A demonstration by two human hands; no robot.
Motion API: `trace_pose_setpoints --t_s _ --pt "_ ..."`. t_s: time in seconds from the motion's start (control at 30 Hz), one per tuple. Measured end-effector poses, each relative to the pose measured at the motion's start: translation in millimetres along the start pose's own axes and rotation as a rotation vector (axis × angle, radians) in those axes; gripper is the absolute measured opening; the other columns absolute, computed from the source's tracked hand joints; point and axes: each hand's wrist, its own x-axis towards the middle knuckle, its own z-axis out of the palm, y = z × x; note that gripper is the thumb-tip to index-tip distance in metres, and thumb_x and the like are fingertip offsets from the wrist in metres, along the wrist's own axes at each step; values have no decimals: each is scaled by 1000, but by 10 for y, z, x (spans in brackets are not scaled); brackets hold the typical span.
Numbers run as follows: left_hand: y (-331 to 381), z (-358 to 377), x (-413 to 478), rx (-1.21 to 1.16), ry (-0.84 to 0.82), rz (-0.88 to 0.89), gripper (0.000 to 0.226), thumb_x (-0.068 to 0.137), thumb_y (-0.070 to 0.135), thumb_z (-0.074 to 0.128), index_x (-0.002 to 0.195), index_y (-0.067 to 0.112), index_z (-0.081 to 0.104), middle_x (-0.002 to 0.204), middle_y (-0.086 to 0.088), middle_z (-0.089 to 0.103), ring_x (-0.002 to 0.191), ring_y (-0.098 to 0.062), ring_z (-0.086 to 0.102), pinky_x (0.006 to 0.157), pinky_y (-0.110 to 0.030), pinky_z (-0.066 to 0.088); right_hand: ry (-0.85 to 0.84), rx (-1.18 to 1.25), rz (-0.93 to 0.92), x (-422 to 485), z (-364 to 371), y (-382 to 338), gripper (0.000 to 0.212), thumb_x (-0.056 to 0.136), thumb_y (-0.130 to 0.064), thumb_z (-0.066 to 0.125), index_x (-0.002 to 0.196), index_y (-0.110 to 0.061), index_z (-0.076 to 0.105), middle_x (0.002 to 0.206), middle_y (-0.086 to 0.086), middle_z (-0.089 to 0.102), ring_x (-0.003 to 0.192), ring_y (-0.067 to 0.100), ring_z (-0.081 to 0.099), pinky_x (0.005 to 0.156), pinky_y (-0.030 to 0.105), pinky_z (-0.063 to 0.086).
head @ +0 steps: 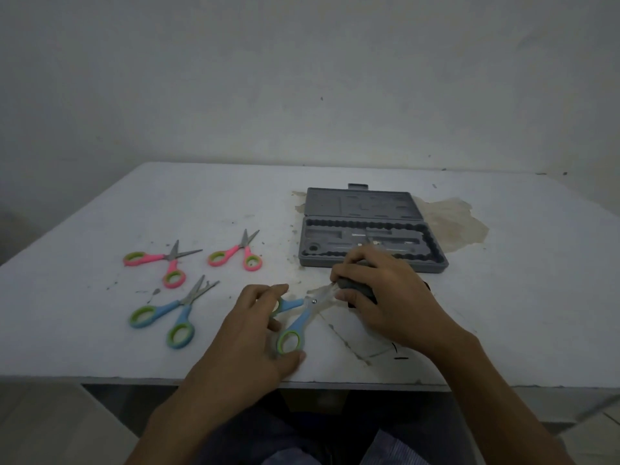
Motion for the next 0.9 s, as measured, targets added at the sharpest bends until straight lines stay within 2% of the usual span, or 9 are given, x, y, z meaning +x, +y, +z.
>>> trace_pose_setpoints --t_s 0.1,0.17,0.33,0.4,0.5,0.6,0.7,0.77,0.9 --pt "-34 15 31 77 32 51 87 65 46 81 140 34 39 125 23 41 113 -1 48 90 -15 42 -2 -18 9 -15 -15 26 24 87 -37 65 111 -32 64 110 -11 53 94 12 53 82 42 47" --pt "-38 19 47 85 33 62 86 62 46 81 139 31 44 124 22 44 113 -1 48 94 -19 42 -14 -17 20 -18 -38 32 25 87 -37 65 112 -32 64 110 -12 53 95 11 52 83 42 47" --pt "-72 -12 98 69 67 55 82 58 47 81 132 29 51 117 20 51 105 -2 51 90 -22 46 20 67 193 -153 -147 92 42 92 -43 56 132 -30 55 119 -11 53 104 7 50 90 31 45" --pt "-77 -30 122 55 84 46 78 61 42 84 131 30 52 116 20 52 103 -2 51 90 -22 46 -35 0 291 -259 -190 138 45 93 -52 47 133 -34 51 122 -11 49 108 10 47 94 34 41" --pt "-56 -40 175 31 69 68 75 61 39 86 129 33 52 111 30 49 100 6 51 80 -12 43 -251 -176 349 -355 -194 171 55 90 -69 25 137 -44 41 135 -12 41 125 16 34 100 40 23" --pt "-9 -69 243 45 39 106 75 60 38 86 127 36 52 107 37 43 99 23 43 71 -4 41 -130 -164 299 -319 -253 150 67 84 -75 12 135 -45 43 142 -14 37 133 11 24 102 35 8" --pt "55 -119 291 41 22 161 69 61 32 87 122 35 54 106 35 45 97 26 42 72 2 38 3 -108 183 -215 -345 87 54 88 -65 30 134 -42 46 140 -18 44 131 4 28 99 28 9" --pt "102 -152 313 36 13 200 66 62 27 87 119 36 55 105 35 48 97 23 45 73 2 38 28 -65 106 -136 -363 73 45 88 -53 46 131 -40 52 134 -19 52 127 2 36 98 29 14" --pt "125 -224 403 1 22 267 66 63 22 87 120 38 56 109 33 53 96 14 51 74 -2 44 140 -54 37 -29 -350 126 23 84 -41 59 101 -34 72 104 -18 70 102 8 59 86 31 20"
